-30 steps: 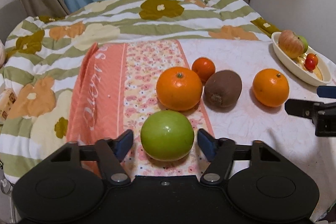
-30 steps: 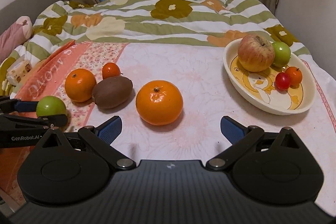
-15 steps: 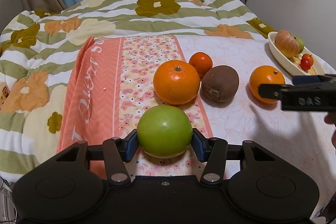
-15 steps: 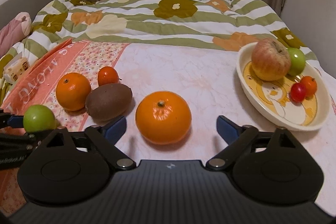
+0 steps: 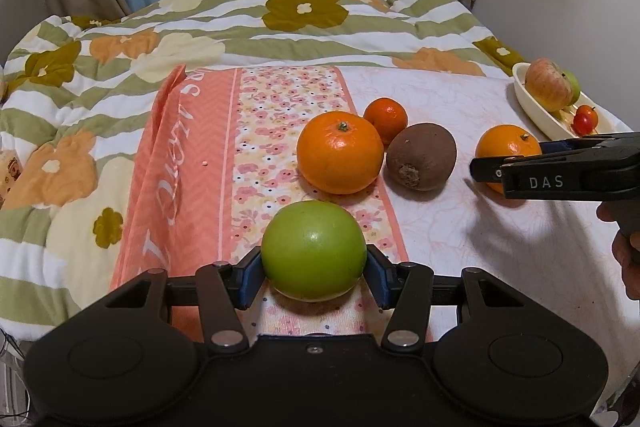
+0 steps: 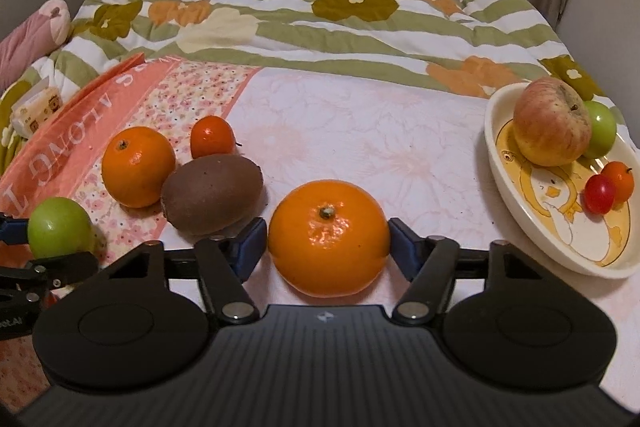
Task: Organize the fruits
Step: 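Grasp the green apple with the left tool while the right tool grasps a large orange, then carry the green apple and orange into the duck bowl and open both tools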
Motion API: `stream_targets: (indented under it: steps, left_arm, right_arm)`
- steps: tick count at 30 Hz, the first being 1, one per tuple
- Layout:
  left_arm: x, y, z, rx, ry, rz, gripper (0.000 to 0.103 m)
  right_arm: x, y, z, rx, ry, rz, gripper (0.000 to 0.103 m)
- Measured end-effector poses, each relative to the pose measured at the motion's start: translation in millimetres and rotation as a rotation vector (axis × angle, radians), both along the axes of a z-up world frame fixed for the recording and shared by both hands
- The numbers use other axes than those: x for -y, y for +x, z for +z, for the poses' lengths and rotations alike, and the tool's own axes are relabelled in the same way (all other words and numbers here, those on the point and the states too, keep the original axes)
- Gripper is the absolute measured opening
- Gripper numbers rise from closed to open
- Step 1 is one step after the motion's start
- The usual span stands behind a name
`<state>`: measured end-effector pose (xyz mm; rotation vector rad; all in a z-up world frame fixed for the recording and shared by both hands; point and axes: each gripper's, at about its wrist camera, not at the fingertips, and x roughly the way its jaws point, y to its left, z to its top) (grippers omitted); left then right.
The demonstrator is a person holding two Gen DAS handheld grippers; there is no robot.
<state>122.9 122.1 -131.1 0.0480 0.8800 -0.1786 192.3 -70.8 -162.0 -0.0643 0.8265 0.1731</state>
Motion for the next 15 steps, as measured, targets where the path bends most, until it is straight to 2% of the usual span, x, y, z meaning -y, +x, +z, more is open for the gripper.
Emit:
stream_targets:
  steps: [7, 15]
  left_arm:
    - [1.9, -1.8, 7.6, 0.015, 0.002, 0.001, 0.055]
    - [7.7, -5.3, 22.5, 0.039, -0.015, 0.015, 0.055]
  right_arm:
    - [2.8, -4.4, 5.8, 0.001, 0.006, -0.007, 0.078]
    - [10.5, -15.1, 27.0, 0.022, 0.014, 0.009, 0.077]
